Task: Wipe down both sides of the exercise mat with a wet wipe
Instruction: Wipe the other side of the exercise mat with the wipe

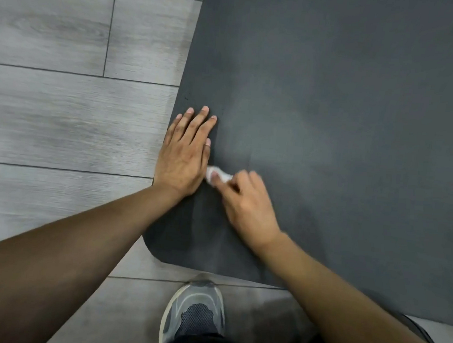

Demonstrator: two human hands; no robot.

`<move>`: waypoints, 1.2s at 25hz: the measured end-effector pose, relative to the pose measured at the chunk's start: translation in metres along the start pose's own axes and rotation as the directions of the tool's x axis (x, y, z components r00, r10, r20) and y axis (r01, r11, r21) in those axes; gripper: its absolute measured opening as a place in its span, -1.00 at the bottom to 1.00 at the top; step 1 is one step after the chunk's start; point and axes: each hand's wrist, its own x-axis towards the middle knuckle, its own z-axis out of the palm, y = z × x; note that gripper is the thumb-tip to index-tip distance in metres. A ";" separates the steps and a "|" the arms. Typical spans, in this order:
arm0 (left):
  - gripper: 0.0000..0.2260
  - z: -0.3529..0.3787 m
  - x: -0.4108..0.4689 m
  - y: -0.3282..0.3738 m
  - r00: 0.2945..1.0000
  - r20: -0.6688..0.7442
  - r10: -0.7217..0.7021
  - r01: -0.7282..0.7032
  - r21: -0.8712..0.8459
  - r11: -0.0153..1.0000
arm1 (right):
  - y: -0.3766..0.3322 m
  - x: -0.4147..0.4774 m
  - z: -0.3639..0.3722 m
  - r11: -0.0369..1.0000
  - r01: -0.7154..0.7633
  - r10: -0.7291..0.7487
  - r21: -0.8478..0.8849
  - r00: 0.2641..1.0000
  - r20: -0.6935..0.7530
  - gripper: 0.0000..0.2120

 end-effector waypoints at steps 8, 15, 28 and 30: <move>-0.55 0.000 0.000 0.002 1.000 -0.026 0.004 -0.004 -0.007 1.000 | 0.013 0.022 -0.027 0.961 -0.132 0.113 0.242 0.989 0.091 -0.67; -0.60 -0.002 0.010 0.011 0.994 -0.092 -0.053 0.055 0.016 0.998 | 0.046 0.043 -0.029 0.968 -0.226 0.214 -0.106 0.970 -0.117 -0.75; -0.55 0.021 0.096 0.038 0.992 -0.086 0.089 -0.090 -0.008 0.996 | 0.165 0.075 -0.064 0.895 -0.428 0.387 -0.125 0.885 -0.257 -0.83; -0.55 0.025 0.094 0.039 0.993 -0.092 0.075 -0.073 0.016 0.997 | 0.195 0.063 -0.084 0.774 -0.629 0.582 -0.071 0.752 -0.310 -0.78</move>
